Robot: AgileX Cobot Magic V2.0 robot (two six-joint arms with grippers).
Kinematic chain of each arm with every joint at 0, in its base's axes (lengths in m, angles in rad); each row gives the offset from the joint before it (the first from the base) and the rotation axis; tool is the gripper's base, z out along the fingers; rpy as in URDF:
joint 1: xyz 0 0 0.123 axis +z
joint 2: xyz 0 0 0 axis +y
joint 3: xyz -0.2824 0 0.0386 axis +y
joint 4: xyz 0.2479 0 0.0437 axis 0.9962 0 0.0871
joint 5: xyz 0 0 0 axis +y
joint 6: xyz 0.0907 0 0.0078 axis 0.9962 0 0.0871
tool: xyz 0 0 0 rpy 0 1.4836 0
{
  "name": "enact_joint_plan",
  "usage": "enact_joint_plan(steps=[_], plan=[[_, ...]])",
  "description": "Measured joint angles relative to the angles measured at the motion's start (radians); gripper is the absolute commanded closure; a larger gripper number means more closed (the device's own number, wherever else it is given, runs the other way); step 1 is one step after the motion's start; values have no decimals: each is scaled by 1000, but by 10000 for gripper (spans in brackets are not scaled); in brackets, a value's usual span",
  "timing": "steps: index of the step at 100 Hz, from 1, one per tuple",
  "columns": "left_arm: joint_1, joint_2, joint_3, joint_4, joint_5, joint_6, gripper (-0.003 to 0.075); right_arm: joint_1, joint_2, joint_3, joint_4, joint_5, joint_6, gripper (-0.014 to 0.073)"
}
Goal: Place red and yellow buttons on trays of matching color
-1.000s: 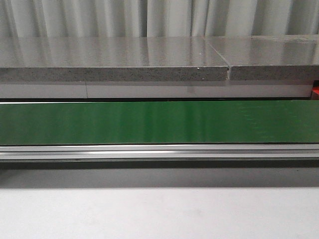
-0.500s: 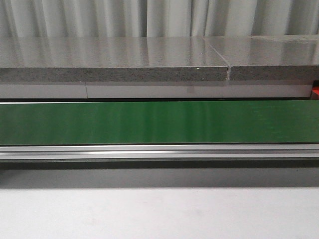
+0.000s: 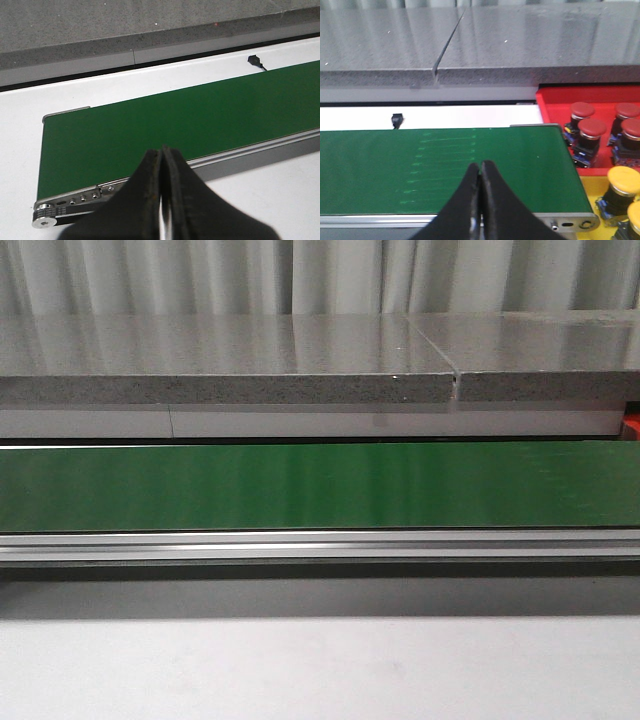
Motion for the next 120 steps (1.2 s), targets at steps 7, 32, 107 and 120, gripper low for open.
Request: enact_joint_plan(steps=[7, 32, 107, 120], plan=[[0, 0, 0, 0, 0, 0, 741, -9, -40, 48, 0, -35, 0, 659], [0, 0, 0, 0, 0, 0, 741, -11, -224, 179, 0, -52, 4, 659], [0, 0, 0, 0, -3, 0, 741, -13, -274, 186, 0, -17, 8, 659], [0, 0, 0, 0, -3, 0, 741, -13, -274, 186, 0, -17, 8, 659]])
